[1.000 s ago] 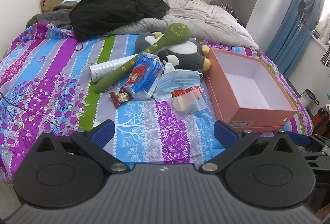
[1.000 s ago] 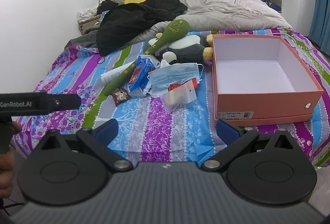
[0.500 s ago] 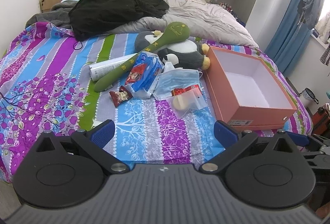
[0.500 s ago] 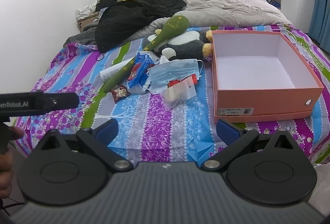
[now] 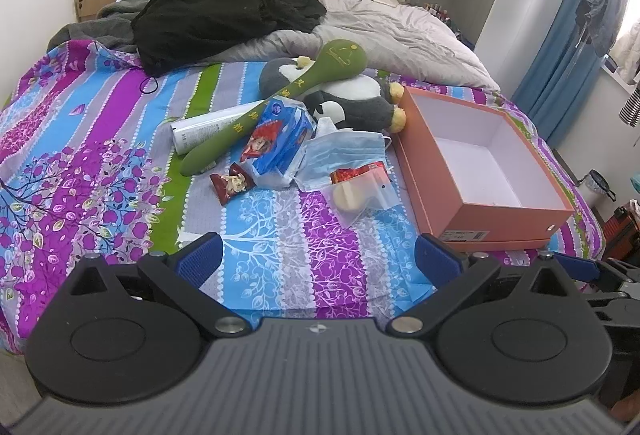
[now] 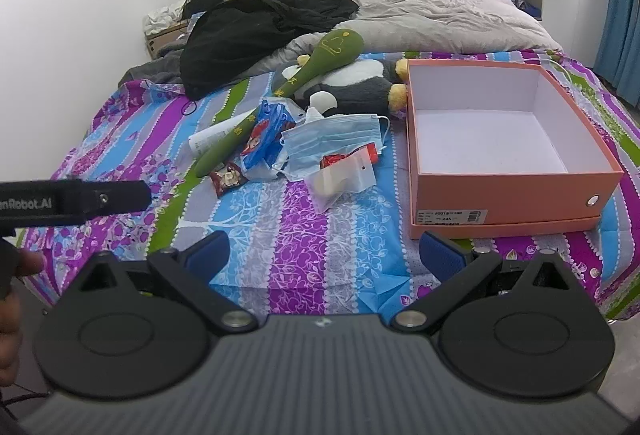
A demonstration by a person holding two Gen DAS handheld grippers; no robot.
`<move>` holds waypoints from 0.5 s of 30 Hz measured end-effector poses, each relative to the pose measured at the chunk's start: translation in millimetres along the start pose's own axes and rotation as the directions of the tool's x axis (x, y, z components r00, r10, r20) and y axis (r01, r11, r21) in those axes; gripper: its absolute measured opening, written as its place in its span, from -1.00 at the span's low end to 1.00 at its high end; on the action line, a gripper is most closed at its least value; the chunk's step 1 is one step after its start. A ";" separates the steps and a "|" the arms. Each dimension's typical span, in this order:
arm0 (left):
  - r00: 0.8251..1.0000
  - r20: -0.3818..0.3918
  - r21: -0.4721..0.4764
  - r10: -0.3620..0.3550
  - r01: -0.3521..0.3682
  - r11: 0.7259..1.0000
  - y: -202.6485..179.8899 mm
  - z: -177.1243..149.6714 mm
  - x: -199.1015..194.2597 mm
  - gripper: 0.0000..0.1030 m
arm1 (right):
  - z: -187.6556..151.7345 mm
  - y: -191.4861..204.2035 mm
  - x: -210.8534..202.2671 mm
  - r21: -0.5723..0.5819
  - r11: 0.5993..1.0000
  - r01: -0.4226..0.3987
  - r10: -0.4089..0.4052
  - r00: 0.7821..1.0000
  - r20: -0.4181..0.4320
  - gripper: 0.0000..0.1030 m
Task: Organize soft objects
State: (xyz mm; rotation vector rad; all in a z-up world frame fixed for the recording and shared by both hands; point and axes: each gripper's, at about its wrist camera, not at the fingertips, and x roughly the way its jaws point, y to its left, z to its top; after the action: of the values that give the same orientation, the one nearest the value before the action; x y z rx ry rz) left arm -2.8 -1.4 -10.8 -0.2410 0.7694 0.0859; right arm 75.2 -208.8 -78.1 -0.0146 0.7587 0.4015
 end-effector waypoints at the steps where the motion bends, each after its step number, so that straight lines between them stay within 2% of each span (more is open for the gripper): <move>1: 1.000 0.000 -0.001 0.000 0.000 1.000 0.5 -0.2 0.5 1.00 | 0.0 -0.1 0.0 0.001 1.000 0.001 -0.001 1.000 0.000 1.00; 15: 1.000 -0.006 -0.004 -0.006 0.006 1.000 3.2 -2.9 5.0 1.00 | 0.6 2.2 -0.4 -0.015 1.000 0.019 -0.019 1.000 0.002 1.00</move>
State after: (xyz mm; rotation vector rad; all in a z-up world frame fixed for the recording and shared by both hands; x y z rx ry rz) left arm -1.7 1.0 -16.9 -0.2476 0.7746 0.0810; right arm 74.5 -206.8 -77.1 -0.0353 0.7533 0.3894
